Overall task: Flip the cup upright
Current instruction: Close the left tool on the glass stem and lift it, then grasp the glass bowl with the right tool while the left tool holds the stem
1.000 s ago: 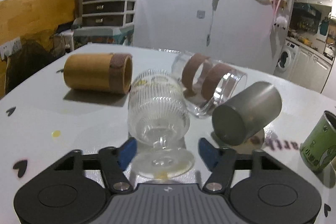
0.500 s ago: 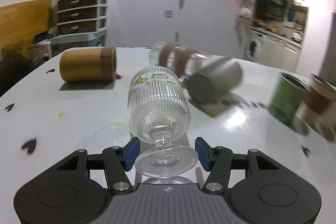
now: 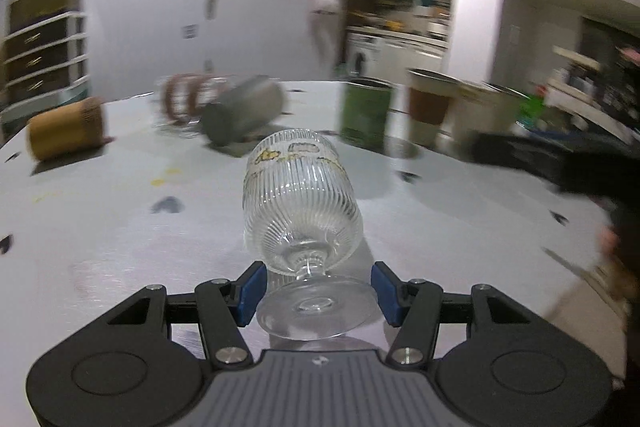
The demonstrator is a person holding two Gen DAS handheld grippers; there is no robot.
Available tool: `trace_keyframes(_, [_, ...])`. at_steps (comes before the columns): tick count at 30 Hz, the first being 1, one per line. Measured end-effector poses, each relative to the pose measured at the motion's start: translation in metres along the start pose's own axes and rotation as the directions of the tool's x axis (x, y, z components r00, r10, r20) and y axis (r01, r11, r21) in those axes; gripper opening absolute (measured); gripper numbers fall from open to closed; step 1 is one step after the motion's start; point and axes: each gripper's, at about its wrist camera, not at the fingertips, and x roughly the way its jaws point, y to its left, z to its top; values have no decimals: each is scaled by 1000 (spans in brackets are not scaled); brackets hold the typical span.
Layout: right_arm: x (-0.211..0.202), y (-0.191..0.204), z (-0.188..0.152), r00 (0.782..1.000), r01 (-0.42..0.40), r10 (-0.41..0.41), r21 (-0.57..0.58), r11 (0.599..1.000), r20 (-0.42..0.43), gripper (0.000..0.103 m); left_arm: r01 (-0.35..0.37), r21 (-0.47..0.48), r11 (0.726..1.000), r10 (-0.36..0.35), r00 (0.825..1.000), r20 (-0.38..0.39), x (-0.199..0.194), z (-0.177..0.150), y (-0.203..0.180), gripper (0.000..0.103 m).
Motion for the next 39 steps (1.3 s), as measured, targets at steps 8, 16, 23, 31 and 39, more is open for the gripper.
trace_keyframes(8, [28,-2,10,992,-59,68,90,994,-107,103,-9,62,998,7,1000,29,1,-8,-20,58])
trace_keyframes(16, [67,-3,24,942,-119,209,320,940,-263,103,2,35,999,-3,1000,30,-5,-9,-15,59])
trace_keyframes(23, [110,-3,30,840,-84,363,564,822,-404,100,-11,51,999,9,999,36,-9,-11,-19,72])
trace_keyframes(31, [153,-2,14,721,45,493,743,668,-487,98,-19,11,1000,18,996,82,-20,-13,-7,84])
trace_keyframes(39, [159,1,12,679,20,531,737,676,-506,74,3,-25,1000,-1,997,79,-19,-15,3,84])
